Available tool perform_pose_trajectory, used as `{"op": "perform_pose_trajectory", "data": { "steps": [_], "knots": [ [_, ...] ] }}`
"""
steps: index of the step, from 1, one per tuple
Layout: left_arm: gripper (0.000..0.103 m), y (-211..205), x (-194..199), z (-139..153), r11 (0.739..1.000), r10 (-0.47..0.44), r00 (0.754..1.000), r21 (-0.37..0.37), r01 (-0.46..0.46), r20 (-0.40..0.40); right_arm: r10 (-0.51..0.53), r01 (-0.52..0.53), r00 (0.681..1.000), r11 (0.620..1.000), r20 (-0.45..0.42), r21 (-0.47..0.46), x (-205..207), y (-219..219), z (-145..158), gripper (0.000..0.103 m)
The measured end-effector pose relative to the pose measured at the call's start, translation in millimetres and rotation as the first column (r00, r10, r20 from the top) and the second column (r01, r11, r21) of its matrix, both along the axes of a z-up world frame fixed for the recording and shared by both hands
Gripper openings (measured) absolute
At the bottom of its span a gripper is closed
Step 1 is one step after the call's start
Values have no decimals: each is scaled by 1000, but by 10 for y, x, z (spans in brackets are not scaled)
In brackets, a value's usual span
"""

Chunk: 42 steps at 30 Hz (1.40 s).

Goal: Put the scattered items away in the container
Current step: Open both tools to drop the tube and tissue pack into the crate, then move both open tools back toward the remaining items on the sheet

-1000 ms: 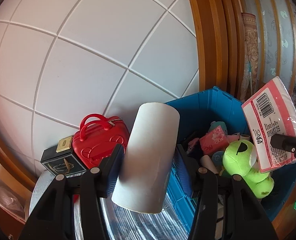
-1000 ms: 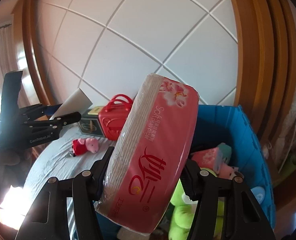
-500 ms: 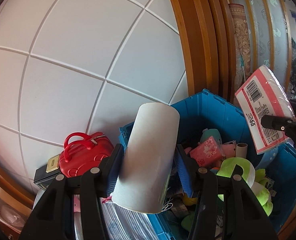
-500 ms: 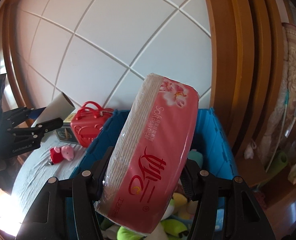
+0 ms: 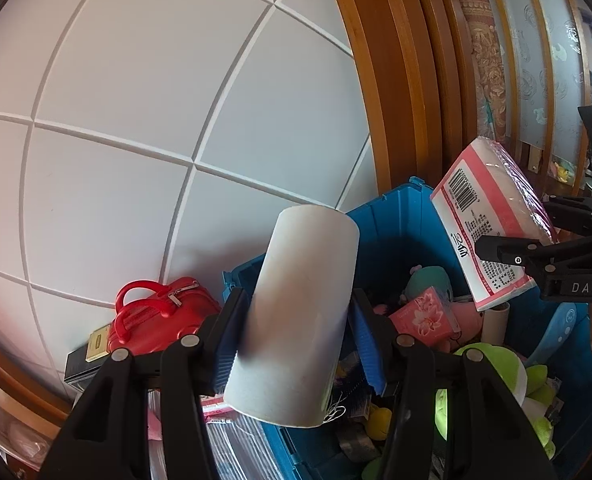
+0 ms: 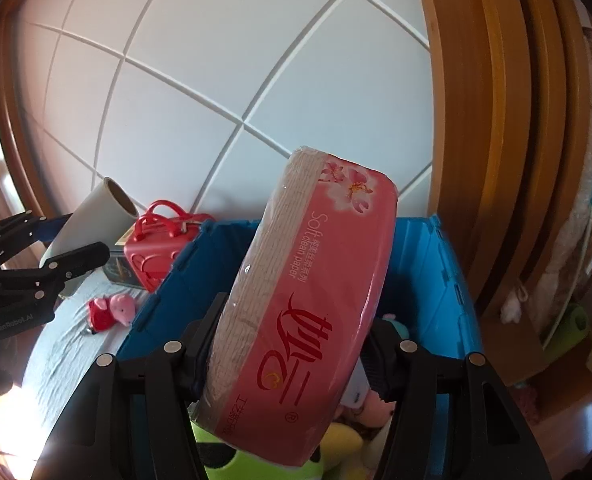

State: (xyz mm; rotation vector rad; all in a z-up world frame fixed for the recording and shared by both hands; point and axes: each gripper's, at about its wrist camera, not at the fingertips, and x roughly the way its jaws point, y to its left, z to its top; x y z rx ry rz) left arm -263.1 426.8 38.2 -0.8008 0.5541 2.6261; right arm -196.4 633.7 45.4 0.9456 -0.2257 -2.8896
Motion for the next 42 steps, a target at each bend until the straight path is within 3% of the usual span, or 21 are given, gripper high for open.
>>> {"op": "perform_pose_trajectory", "data": {
  "steps": [17, 18, 19, 20, 21, 23, 34, 38, 42],
  "knots": [
    [51, 269, -454, -31, 999, -13, 1000, 38, 13, -12, -23, 22, 999, 999, 25, 40, -464, 178, -1, 61],
    [51, 247, -453, -27, 998, -11, 1000, 56, 11, -7, -24, 23, 999, 998, 24, 50, -478, 168, 1, 67],
    [59, 249, -481, -28, 998, -15, 1000, 62, 14, 15, -25, 24, 999, 998, 25, 59, -496, 160, -4, 73],
    [67, 246, -508, -36, 998, -12, 999, 60, 9, 37, -29, 28, 999, 997, 25, 67, -508, 153, -12, 97],
    [82, 205, -518, -30, 997, 3, 999, 72, -5, 37, -40, 39, 999, 997, 13, 73, -495, 149, -10, 103],
    [90, 76, -533, -21, 994, 38, 999, 101, -41, 39, -42, 42, 999, 997, -1, 61, -454, 144, -1, 103],
    [90, -729, -266, -472, 986, 166, 979, 10, -169, 114, -42, 43, 999, 999, 15, -2, -95, 99, -82, 103],
    [90, -1073, -60, -571, 978, 202, 968, 21, -207, 148, -12, 13, 1000, 1000, 9, -6, 16, -121, 7, 103],
    [90, -1489, 182, -529, 964, 250, 960, 53, -259, 128, 24, -23, 1000, 999, -14, 24, 91, -430, 197, 103]
  ]
}}
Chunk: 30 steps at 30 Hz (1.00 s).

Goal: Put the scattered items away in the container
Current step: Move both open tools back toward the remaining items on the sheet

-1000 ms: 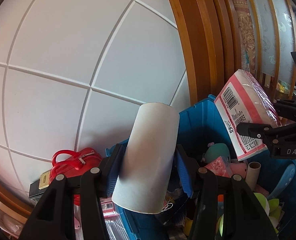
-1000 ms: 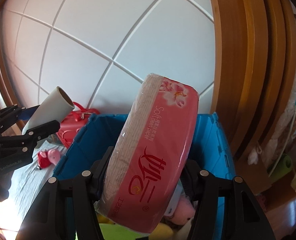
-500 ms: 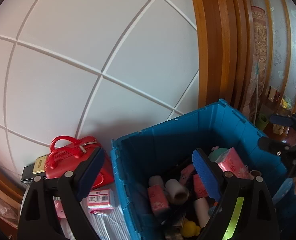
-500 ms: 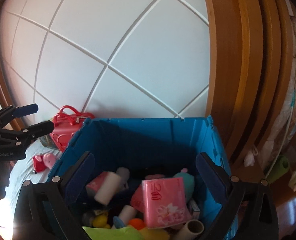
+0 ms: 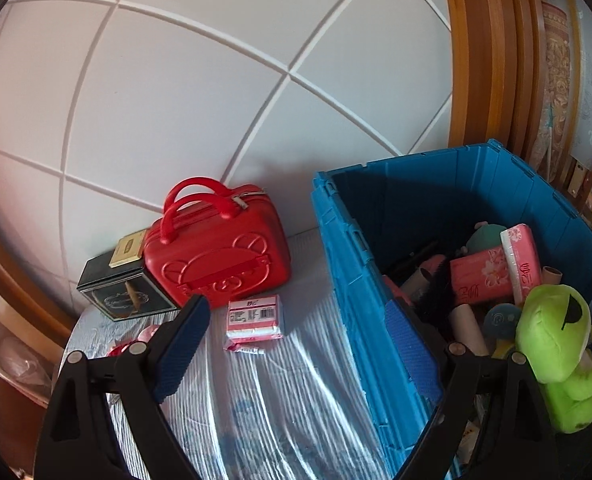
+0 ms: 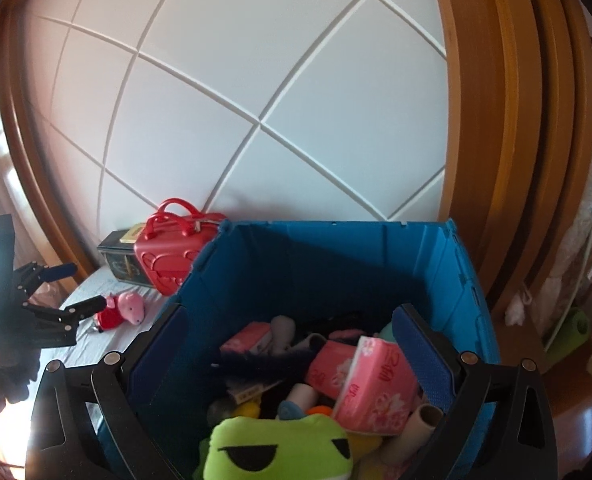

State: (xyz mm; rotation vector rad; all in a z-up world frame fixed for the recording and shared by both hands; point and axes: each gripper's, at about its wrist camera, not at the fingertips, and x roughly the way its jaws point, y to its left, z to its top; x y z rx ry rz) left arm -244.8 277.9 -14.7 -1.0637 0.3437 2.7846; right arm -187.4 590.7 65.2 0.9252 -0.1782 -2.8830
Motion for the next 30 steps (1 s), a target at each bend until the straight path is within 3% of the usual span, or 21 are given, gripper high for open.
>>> {"op": "perform_pose_trajectory", "data": {
  "steps": [5, 11, 19, 30],
  "knots": [
    [90, -651, 211, 62, 995, 85, 996, 53, -84, -24, 40, -38, 998, 998, -39, 59, 111, -469, 312, 103],
    [90, -1562, 475, -66, 984, 162, 987, 80, -161, -10, 92, -86, 995, 989, -49, 118, 233, -1178, 497, 103],
    [90, -2750, 703, -266, 962, 262, 965, 82, -261, -1, 138, -135, 990, 977, -7, 165, 200, -2263, 427, 103],
    [90, -3927, 729, -530, 949, 309, 951, 51, -310, 23, 185, -194, 981, 964, 66, 182, 9, -3533, 107, 103]
  ]
}}
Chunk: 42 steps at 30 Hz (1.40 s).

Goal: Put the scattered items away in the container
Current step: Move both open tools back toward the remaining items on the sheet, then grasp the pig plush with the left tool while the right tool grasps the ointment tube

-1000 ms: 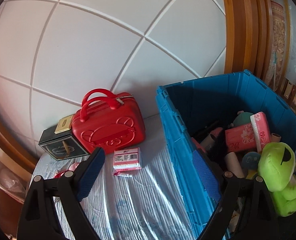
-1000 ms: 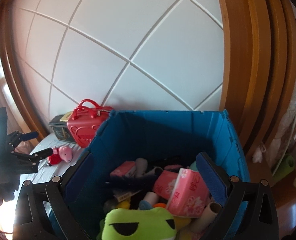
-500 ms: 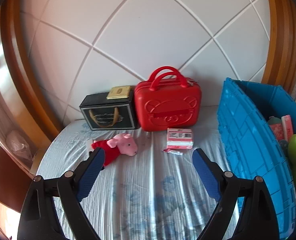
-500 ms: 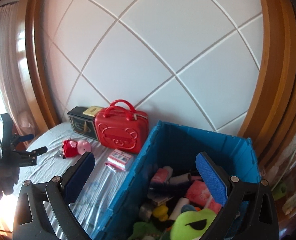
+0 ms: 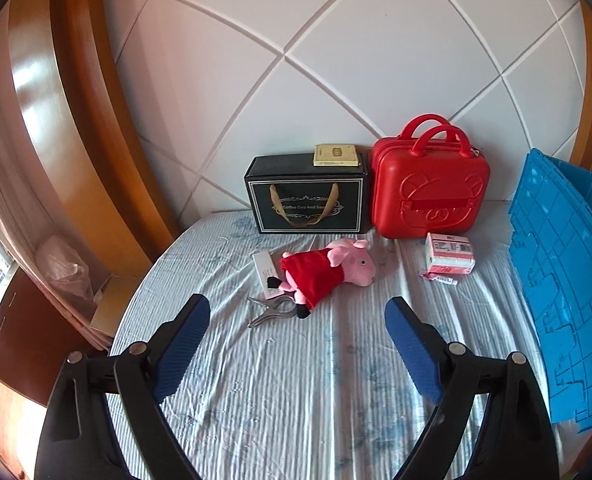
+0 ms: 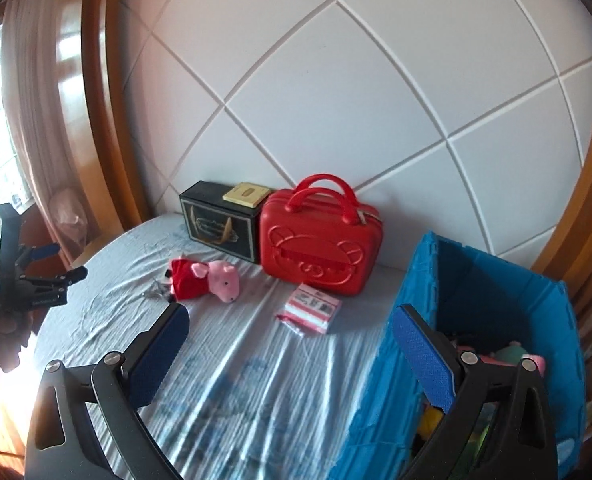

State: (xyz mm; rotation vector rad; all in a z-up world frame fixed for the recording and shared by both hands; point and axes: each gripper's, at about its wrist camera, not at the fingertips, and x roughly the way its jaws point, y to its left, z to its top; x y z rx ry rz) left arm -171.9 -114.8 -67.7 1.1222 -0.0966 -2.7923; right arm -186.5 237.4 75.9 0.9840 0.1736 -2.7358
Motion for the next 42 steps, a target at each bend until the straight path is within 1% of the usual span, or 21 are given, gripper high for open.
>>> {"op": "perform_pose_trajectory", "data": {
  "steps": [5, 9, 14, 18, 20, 22, 24, 25, 28, 31, 33, 34, 35, 37, 39, 40, 41, 42],
  "knots": [
    [90, -235, -159, -230, 999, -24, 999, -35, 25, 32, -17, 17, 999, 1000, 45, -9, -176, -234, -289, 103],
    [90, -289, -382, -463, 995, -85, 995, -43, 86, 46, -28, 28, 996, 1000, 90, -9, -371, -350, -698, 103],
    [90, -161, -816, -882, 977, -203, 977, -54, 206, 59, -65, 70, 985, 997, 161, -20, -731, -421, -1396, 103],
    [90, -18, -1260, -1392, 952, -283, 952, -89, 293, 113, -102, 107, 973, 994, 205, -14, -1063, -457, -2030, 103],
    [90, 44, -1474, -1666, 935, -321, 936, -105, 337, 146, -117, 121, 966, 993, 229, -5, -1259, -461, -2368, 103],
    [90, 99, -1674, -1926, 920, -338, 924, -143, 365, 181, -131, 129, 959, 991, 250, 23, -1463, -469, -2694, 103],
    [90, 104, -1862, -2151, 912, -353, 914, -142, 384, 201, -130, 123, 957, 991, 258, 43, -1657, -476, -2984, 103],
    [90, 112, -1951, -2251, 911, -349, 913, -151, 383, 213, -129, 120, 955, 992, 266, 50, -1758, -475, -3129, 103],
    [90, 146, -2185, -2489, 894, -356, 907, -200, 401, 225, -117, 103, 952, 993, 282, 65, -2003, -469, -3476, 103],
    [90, 168, -2405, -2604, 879, -361, 904, -240, 412, 230, -107, 91, 954, 993, 281, 69, -2185, -457, -3723, 103],
    [90, 181, -2567, -2720, 868, -364, 890, -248, 431, 274, -108, 93, 952, 993, 286, 68, -2281, -433, -3853, 103],
    [91, 190, -2626, -2769, 860, -366, 887, -261, 438, 283, -102, 89, 951, 994, 293, 58, -2332, -420, -3913, 103],
    [94, 193, -2678, -2805, 858, -367, 885, -262, 441, 287, -97, 84, 950, 995, 297, 57, -2374, -414, -3964, 103],
    [99, 185, -2769, -2852, 868, -358, 887, -246, 431, 292, -100, 80, 948, 994, 303, 77, -2453, -416, -4048, 103],
    [103, 184, -2842, -2924, 876, -334, 894, -251, 412, 300, -104, 77, 946, 992, 306, 97, -2514, -425, -4108, 103],
    [103, 193, -2879, -2992, 875, -309, 896, -273, 399, 318, -106, 76, 948, 991, 300, 112, -2540, -436, -4130, 103],
    [103, 208, -2912, -3077, 868, -275, 899, -315, 385, 340, -106, 72, 948, 990, 301, 120, -2567, -445, -4154, 103],
    [103, 214, -2923, -3114, 864, -256, 905, -339, 372, 339, -105, 69, 946, 990, 306, 126, -2595, -449, -4183, 103]
  ]
}}
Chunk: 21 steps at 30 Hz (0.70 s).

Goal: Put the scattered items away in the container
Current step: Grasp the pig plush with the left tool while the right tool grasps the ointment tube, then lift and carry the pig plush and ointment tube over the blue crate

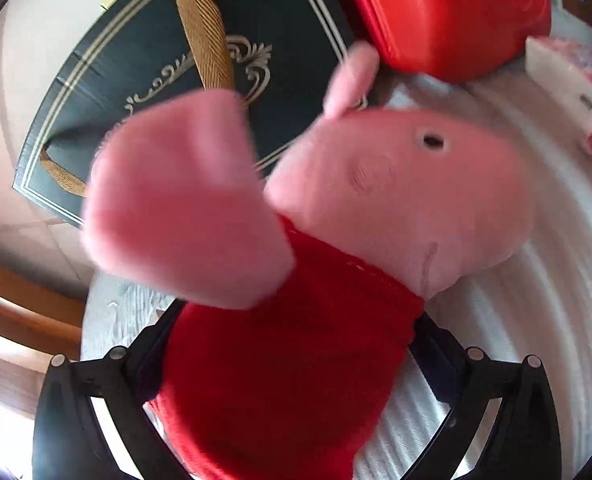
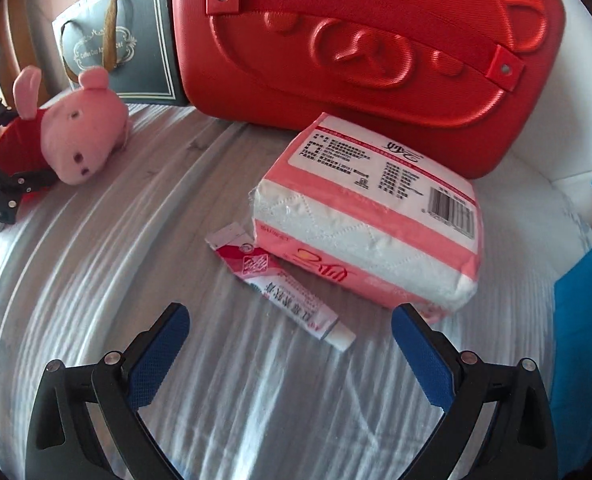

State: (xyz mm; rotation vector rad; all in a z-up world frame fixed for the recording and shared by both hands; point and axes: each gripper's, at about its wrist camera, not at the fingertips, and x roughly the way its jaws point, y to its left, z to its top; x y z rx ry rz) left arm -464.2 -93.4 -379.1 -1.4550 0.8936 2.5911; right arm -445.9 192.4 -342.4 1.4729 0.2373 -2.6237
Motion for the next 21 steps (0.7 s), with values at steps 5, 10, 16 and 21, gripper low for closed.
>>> {"op": "perform_pose_trajectory", "data": {
  "steps": [5, 10, 16, 21],
  "knots": [
    [81, -7, 51, 59, 997, 54, 998, 53, -53, -21, 9, -7, 1000, 998, 28, -63, -33, 40, -30, 81],
    [72, -44, 261, 173, 990, 70, 997, 123, -64, -39, 22, -20, 999, 998, 30, -55, 80, -20, 67, 26],
    [71, 83, 595, 289, 981, 62, 997, 186, -53, -47, 38, -32, 997, 995, 68, -89, 346, -122, 130, 17],
    [71, 110, 954, 347, 970, 89, 996, 226, -83, -16, 18, -6, 996, 991, 90, -131, 702, -171, 270, 17]
  ]
}}
